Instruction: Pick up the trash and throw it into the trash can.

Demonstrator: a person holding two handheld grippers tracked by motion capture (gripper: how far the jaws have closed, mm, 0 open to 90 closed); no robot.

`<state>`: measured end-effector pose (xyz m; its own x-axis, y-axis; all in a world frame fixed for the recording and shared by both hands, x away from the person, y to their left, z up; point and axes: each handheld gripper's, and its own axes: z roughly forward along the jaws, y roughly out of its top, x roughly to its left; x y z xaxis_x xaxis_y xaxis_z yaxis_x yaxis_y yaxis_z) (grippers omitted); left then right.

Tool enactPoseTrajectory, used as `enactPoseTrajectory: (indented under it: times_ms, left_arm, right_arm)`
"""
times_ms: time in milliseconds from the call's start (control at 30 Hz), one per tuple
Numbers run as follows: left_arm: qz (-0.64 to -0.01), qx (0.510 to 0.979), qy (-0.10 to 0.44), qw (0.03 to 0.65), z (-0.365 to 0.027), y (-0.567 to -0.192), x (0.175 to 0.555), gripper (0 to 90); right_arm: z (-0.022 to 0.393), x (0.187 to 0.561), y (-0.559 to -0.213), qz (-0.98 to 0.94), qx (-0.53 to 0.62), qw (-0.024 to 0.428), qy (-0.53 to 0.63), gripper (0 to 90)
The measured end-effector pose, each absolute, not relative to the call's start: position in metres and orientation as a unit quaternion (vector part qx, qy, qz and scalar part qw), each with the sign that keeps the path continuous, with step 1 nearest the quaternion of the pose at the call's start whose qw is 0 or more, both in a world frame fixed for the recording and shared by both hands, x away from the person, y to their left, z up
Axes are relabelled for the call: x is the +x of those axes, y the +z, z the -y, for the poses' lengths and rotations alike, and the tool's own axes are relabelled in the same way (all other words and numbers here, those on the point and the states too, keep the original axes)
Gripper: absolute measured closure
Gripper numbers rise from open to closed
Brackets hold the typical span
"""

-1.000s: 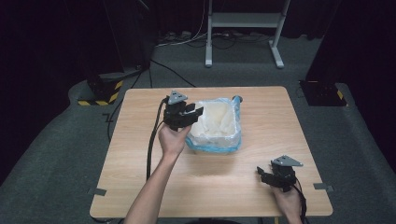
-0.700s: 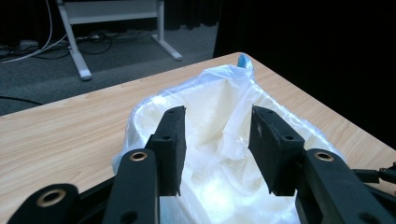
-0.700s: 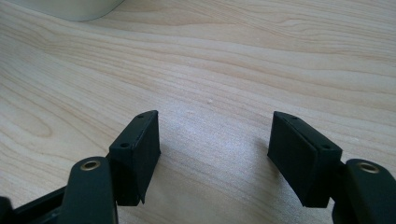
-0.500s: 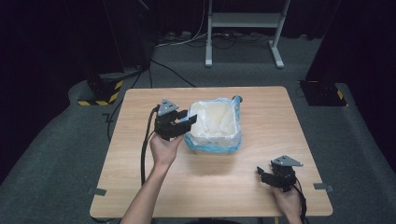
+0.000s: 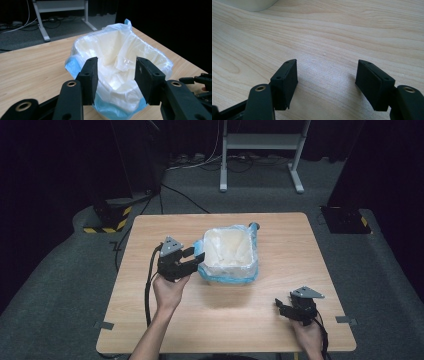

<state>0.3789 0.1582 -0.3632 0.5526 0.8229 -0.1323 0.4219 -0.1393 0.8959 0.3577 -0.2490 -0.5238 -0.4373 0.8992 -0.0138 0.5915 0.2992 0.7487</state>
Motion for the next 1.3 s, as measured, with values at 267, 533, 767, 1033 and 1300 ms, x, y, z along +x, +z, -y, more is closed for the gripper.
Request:
enactPoseTrajectory:
  times_ms: [267, 533, 767, 1033, 1300]
  left_arm:
    - [-0.428, 0.73, 0.205, 0.492, -0.164, -0.372, 0.364, 52.7]
    - [-0.429, 0.732, 0.208, 0.487, -0.167, -0.382, 0.351, 52.1]
    - [-0.43, 0.737, 0.208, 0.478, -0.168, -0.391, 0.344, 51.7]
    - [-0.439, 0.745, 0.205, 0.459, -0.169, -0.408, 0.339, 51.1]
    - [-0.456, 0.748, 0.201, 0.439, -0.172, -0.432, 0.337, 50.8]
  right_arm:
    - [0.249, 0.358, -0.524, -0.774, 0.481, 0.223, 0.345, 33.4]
    - [0.249, 0.358, -0.524, -0.775, 0.481, 0.223, 0.345, 33.4]
    - [0.249, 0.358, -0.524, -0.775, 0.481, 0.223, 0.345, 33.4]
    - [0.249, 0.358, -0.524, -0.775, 0.481, 0.223, 0.345, 33.4]
    - [0.249, 0.358, -0.524, -0.775, 0.481, 0.223, 0.345, 33.3]
